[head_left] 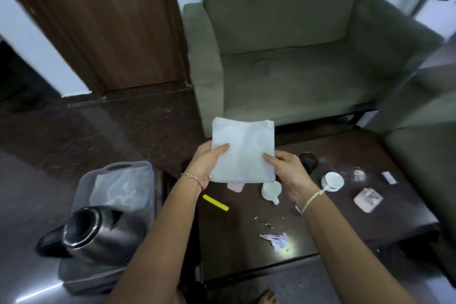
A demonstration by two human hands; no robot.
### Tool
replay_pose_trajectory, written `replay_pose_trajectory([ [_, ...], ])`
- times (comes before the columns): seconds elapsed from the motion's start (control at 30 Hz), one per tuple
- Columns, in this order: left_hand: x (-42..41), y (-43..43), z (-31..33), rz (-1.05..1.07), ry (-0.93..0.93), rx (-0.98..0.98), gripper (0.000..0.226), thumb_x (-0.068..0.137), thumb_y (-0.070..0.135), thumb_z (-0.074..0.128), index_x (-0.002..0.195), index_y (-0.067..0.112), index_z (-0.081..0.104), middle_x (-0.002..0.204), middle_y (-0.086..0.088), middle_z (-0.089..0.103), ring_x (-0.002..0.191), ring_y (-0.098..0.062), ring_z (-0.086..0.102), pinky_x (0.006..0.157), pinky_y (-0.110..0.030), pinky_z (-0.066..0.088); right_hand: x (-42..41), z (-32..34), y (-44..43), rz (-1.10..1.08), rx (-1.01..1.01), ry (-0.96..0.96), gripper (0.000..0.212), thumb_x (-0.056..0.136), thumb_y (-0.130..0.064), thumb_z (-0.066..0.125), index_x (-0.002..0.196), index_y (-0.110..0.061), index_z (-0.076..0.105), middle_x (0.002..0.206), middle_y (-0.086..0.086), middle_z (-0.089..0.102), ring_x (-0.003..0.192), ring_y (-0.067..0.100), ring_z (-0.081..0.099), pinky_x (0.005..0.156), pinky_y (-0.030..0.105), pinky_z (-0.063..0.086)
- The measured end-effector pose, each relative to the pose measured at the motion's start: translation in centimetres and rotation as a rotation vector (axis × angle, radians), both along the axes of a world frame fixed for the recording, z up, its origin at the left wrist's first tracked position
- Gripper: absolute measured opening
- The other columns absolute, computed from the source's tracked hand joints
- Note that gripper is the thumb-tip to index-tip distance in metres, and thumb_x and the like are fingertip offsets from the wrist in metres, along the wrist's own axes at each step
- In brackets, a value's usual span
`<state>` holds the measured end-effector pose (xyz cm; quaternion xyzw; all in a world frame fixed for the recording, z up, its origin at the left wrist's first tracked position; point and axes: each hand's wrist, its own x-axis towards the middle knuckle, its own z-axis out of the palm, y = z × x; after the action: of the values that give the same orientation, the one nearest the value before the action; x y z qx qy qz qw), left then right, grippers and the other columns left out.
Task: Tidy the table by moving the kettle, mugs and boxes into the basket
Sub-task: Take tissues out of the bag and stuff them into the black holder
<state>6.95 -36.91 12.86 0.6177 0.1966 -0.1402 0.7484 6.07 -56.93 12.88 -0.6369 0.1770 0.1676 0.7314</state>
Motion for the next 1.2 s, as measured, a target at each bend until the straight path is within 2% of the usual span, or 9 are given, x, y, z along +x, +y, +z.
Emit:
replay_pose_trajectory([
  [0.1,0.6,-5.5,0.1,-0.104,-0.017,0.079,0.010,0.086,0.023,0.068,0.095,0.019,0.071,0.095,0.002,0.077,0.089,-0.016,0.072,0.070,-0.029,0.057,-0.7,0.3,-5.1,-0.016,-0.160,-0.060,0.020,0.093,-0.013,0.061,0.096,0.004,0.069,0.094,0.022,0.072,0.077,0.020,0.064,0.069,0.033,0.051],
  [0.23,1.6,-11.5,1.1,-0.204,-0.060,0.187,0.008,0.086,0.025,0.067,0.094,0.023,0.070,0.094,0.008,0.075,0.080,-0.004,0.071,0.062,-0.019,0.051,-1.0,0.8,-10.6,-0.099,-0.258,-0.125,0.017,0.094,-0.012,0.059,0.081,-0.012,0.070,0.082,0.008,0.069,0.067,0.017,0.062,0.058,0.031,0.049],
  [0.4,3.1,-15.9,1.6,-0.303,-0.090,0.292,0.013,0.085,0.026,0.065,0.097,0.025,0.069,0.096,0.002,0.075,0.086,-0.014,0.071,0.076,-0.037,0.057,0.0,0.6,-14.6,-0.177,-0.359,-0.162,0.016,0.094,-0.008,0.057,0.091,0.001,0.070,0.070,0.008,0.064,0.038,0.000,0.051,0.036,0.015,0.039],
  [0.53,5.1,-17.9,1.3,-0.301,-0.083,0.259,0.011,0.089,0.023,0.057,0.095,0.023,0.066,0.084,-0.001,0.073,0.061,-0.009,0.068,0.056,-0.030,0.058,2.1,-0.3,-15.9,-0.171,-0.449,-0.160,0.015,0.093,-0.010,0.058,0.090,-0.002,0.070,0.085,0.011,0.072,0.073,0.020,0.066,0.065,0.032,0.055],
  [0.6,6.4,-18.7,0.7,-0.307,-0.068,0.252,0.010,0.092,0.021,0.053,0.094,0.022,0.063,0.081,-0.005,0.070,0.057,-0.013,0.066,0.058,-0.032,0.060,3.4,-0.9,-16.2,-0.147,-0.498,-0.151,0.015,0.093,-0.012,0.058,0.089,-0.005,0.070,0.088,0.010,0.073,0.082,0.026,0.067,0.076,0.039,0.054],
  [0.73,9.4,-20.3,-1.1,-0.301,-0.045,0.258,0.012,0.093,0.016,0.049,0.091,0.022,0.059,0.078,-0.003,0.067,0.055,-0.012,0.064,0.061,-0.030,0.060,6.3,-2.3,-17.0,-0.132,-0.606,-0.114,0.015,0.091,-0.016,0.059,0.084,-0.010,0.070,0.083,0.008,0.072,0.077,0.024,0.064,0.073,0.039,0.052],
  [0.93,14.3,-22.4,-4.8,-0.324,0.027,0.310,0.021,0.091,0.007,0.044,0.108,0.009,0.057,0.057,-0.004,0.054,0.048,-0.012,0.063,0.057,-0.028,0.058,11.0,-5.4,-18.1,-0.111,-0.707,-0.026,0.015,0.089,-0.020,0.059,0.077,-0.017,0.067,0.073,0.001,0.067,0.075,0.023,0.063,0.066,0.027,0.041],
  [1.07,16.6,-24.1,-7.0,-0.329,0.077,0.302,0.031,0.090,0.004,0.038,0.117,0.007,0.052,0.059,-0.008,0.056,0.070,-0.030,0.069,0.072,-0.040,0.060,13.5,-7.7,-18.0,-0.118,-0.705,0.028,0.026,0.090,-0.025,0.057,0.064,-0.020,0.057,0.061,-0.006,0.064,0.069,0.017,0.058,0.057,0.026,0.036],
  [1.2,17.7,-25.0,-9.4,-0.292,0.155,0.256,0.039,0.087,0.002,0.037,0.123,0.008,0.051,0.063,-0.012,0.058,0.078,-0.035,0.069,0.078,-0.045,0.059,14.9,-9.8,-18.2,-0.103,-0.691,0.096,0.025,0.088,-0.025,0.054,0.064,-0.022,0.057,0.063,-0.002,0.069,0.070,0.020,0.067,0.065,0.027,0.044],
])
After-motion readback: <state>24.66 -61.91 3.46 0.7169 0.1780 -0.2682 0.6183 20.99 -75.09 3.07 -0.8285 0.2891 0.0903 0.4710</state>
